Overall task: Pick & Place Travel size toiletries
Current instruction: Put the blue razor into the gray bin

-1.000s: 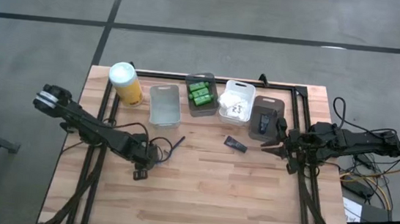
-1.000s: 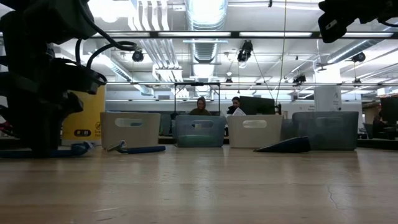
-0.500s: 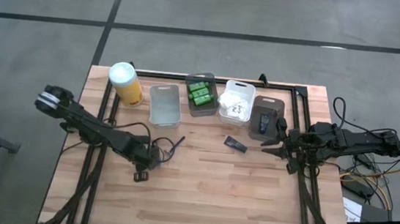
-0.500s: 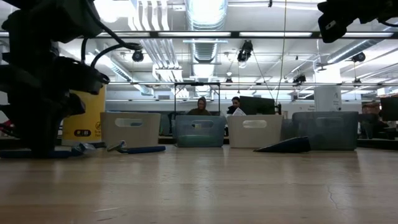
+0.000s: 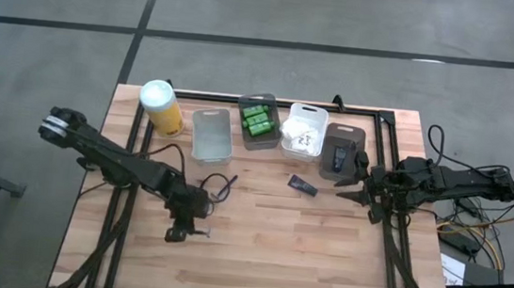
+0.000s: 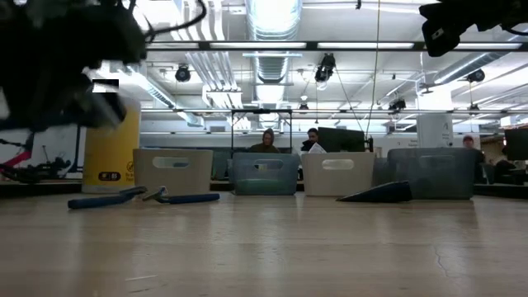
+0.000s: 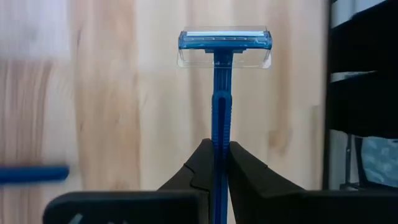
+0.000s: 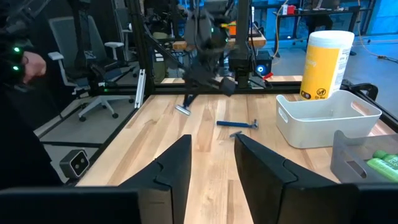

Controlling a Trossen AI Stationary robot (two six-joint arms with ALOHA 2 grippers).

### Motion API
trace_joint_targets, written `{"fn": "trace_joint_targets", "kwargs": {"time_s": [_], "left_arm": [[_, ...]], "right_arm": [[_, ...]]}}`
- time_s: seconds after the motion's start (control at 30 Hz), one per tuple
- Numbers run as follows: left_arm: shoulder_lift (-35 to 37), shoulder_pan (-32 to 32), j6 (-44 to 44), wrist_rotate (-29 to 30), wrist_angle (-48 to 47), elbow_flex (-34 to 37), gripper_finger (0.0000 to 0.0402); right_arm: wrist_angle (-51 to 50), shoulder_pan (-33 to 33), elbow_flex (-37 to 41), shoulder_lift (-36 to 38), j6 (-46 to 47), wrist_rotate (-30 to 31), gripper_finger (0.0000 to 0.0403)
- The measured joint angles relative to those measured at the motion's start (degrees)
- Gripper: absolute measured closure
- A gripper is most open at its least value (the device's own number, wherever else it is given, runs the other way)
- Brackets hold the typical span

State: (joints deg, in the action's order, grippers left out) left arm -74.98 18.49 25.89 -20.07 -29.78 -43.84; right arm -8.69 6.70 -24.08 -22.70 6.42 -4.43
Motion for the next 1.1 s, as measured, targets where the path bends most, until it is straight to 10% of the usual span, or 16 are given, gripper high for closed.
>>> {"fn": "trace_joint_targets", "kwargs": {"time_s": [0.63, 1.1], "left_arm": [[0.57, -7.45, -7.03, 13.96, -2.65, -22.53, 0.0374], [0.54, -25.39, -11.43, 29.7, -10.82, -31.95, 0.0374]], "right_arm": [[0.0, 0.01, 0.0, -0.01, 0.0, 0.0, 0.0246], [0.0, 0.0, 0.0, 0.0, 0.0, 0.0, 0.0216]]}}
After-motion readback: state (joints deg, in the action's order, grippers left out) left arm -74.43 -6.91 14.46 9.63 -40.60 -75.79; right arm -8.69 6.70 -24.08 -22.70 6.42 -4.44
